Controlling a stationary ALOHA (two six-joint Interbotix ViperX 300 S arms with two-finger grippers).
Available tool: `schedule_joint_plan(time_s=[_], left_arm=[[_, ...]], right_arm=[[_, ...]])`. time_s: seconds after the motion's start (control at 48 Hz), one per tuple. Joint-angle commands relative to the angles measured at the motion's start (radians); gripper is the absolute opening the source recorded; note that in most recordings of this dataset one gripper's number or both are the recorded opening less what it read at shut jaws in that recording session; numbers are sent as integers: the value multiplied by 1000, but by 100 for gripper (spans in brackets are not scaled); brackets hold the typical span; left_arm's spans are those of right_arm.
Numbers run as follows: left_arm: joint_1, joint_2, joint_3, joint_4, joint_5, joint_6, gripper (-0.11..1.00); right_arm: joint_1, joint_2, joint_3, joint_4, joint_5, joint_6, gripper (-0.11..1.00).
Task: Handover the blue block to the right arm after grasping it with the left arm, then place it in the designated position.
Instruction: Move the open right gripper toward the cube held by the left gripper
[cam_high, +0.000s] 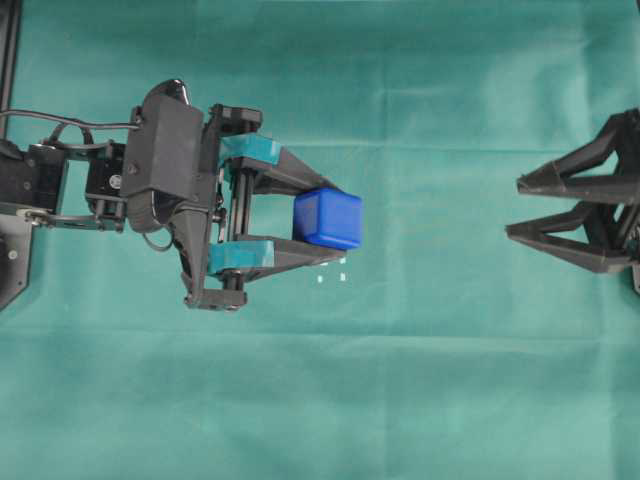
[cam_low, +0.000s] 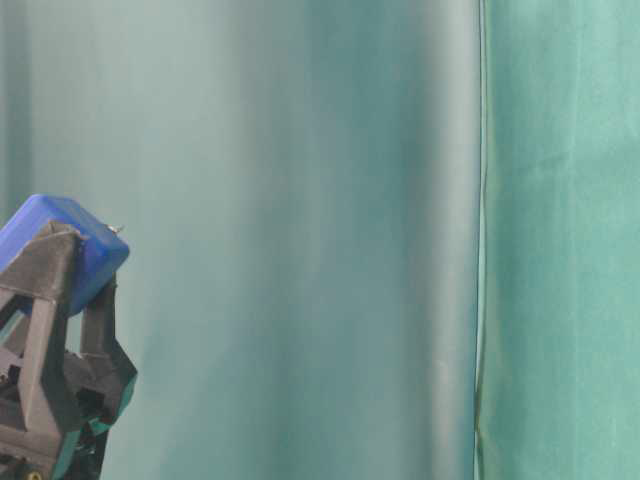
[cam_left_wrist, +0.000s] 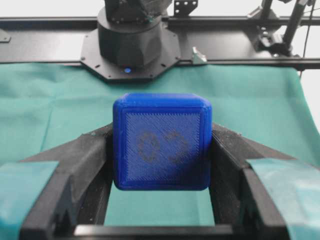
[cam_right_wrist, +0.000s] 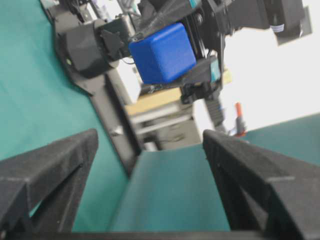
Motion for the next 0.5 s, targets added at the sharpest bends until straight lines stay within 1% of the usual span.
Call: schedule_joint_plan(time_s=[0.0,0.062,0.104,0.479], left_arm=[[-5,-21,-12,-3,-6,-2,47],[-5,-20,-12,-3,-6,-2,47],[-5,-21,-12,-3,-5,-2,47],[-5,-21,-11,-3,-5,-3,47]], right_arm=[[3,6,-26,-55,-8,-18,93],[3,5,-26,-83,-9,-32,93],[3,3,-28,-91,-12,-35,93],[3,3,-31,-98,-34,-40,93]])
